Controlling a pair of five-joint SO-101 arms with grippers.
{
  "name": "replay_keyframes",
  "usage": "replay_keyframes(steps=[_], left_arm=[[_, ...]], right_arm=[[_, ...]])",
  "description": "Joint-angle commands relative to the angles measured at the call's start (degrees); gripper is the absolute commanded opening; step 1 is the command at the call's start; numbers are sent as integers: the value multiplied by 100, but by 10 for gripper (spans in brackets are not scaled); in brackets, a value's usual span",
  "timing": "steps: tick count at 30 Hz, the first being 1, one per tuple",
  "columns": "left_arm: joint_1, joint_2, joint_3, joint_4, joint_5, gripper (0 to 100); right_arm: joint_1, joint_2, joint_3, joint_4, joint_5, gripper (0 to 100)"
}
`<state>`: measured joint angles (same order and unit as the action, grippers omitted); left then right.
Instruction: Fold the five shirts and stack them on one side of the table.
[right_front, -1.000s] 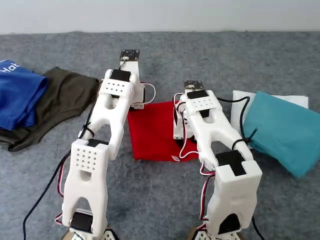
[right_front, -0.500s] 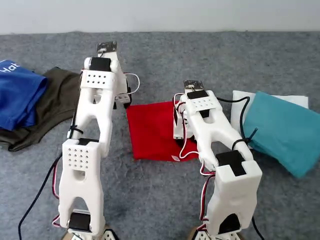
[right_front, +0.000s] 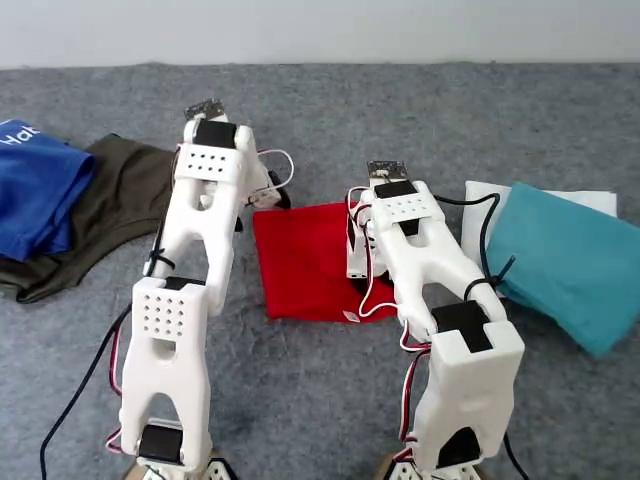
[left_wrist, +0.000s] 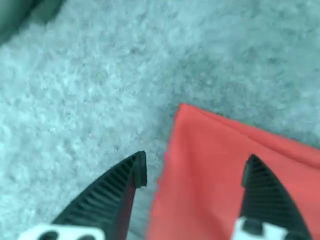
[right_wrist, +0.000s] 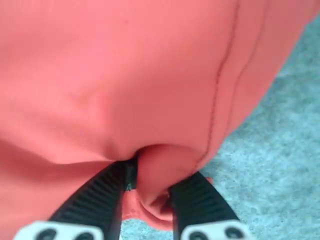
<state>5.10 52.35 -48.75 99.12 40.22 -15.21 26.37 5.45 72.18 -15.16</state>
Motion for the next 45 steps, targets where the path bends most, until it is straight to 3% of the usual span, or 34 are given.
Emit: replay_keyframes(steps=[1,10,16,26,33,41,45], left_arm=[[-97,229,13,-79,97,306],[97,985,-1015,-62,88,298],[176,1266,-1534,53,62,175],[308,1301,-1596,-62,-44,74],[888,1266,-2070,-255,-756,13],[1547,1301,-4330,-325,-923,13],[1785,1248,-4743,-1099,-923,13]], right_arm=[[101,312,132,-295,44,9],[92,312,114,-303,44,9],[119,268,105,-295,88,9],[154,-127,-114,-251,273,9],[171,-998,-264,-242,290,9],[743,-2800,-237,-233,1213,9],[1305,-3662,-237,-31,1495,9]])
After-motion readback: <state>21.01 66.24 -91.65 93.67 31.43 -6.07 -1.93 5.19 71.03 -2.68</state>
